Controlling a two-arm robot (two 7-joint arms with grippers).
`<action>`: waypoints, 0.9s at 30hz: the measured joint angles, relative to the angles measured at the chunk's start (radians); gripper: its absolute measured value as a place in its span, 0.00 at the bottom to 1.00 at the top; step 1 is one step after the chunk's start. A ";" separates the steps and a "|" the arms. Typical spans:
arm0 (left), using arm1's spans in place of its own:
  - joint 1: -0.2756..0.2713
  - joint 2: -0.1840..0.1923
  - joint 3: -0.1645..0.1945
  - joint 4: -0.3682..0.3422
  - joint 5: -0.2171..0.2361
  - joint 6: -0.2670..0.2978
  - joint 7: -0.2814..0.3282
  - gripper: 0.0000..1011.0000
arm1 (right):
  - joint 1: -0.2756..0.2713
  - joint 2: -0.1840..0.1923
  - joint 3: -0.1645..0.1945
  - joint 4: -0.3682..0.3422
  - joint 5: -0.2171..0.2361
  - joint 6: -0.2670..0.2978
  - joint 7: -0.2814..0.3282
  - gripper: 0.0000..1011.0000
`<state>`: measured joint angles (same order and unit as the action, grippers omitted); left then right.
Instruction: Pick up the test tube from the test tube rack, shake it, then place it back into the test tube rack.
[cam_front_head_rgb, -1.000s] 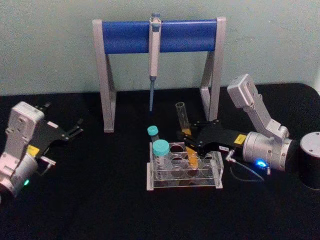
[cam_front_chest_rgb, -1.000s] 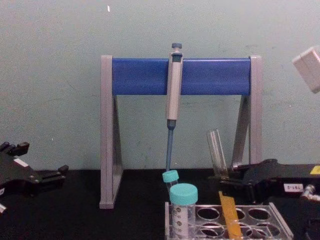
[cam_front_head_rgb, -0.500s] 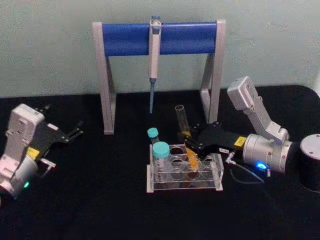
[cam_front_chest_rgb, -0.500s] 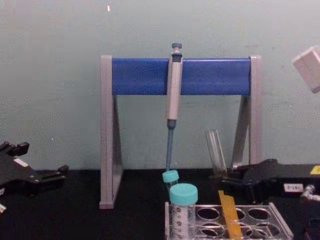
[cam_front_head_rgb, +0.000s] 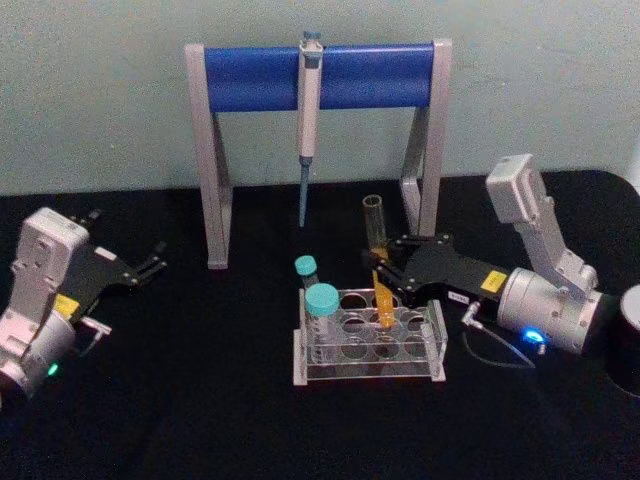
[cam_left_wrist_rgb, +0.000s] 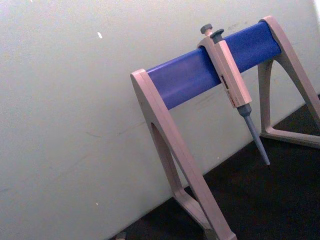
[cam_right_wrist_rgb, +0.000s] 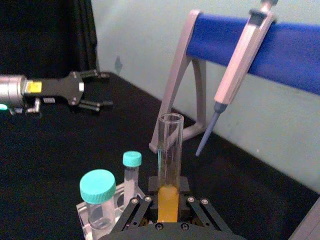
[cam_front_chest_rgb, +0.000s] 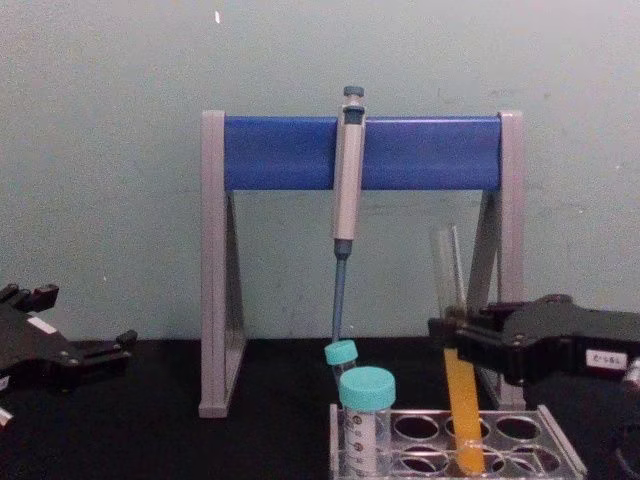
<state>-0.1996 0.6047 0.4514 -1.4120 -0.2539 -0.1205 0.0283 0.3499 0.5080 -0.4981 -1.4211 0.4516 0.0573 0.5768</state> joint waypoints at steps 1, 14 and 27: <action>0.000 0.000 0.000 0.000 0.000 0.000 0.000 0.99 | -0.005 0.000 0.004 -0.001 0.004 -0.011 0.000 0.22; 0.000 0.000 0.000 0.000 0.000 0.000 0.000 0.99 | -0.079 0.001 0.077 -0.062 0.058 -0.138 0.009 0.22; 0.000 0.000 0.000 0.000 0.000 0.000 0.000 0.99 | -0.065 -0.017 0.121 -0.119 0.076 -0.147 -0.033 0.22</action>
<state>-0.1995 0.6047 0.4514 -1.4120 -0.2539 -0.1205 0.0283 0.2845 0.4908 -0.3770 -1.5405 0.5274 -0.0898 0.5434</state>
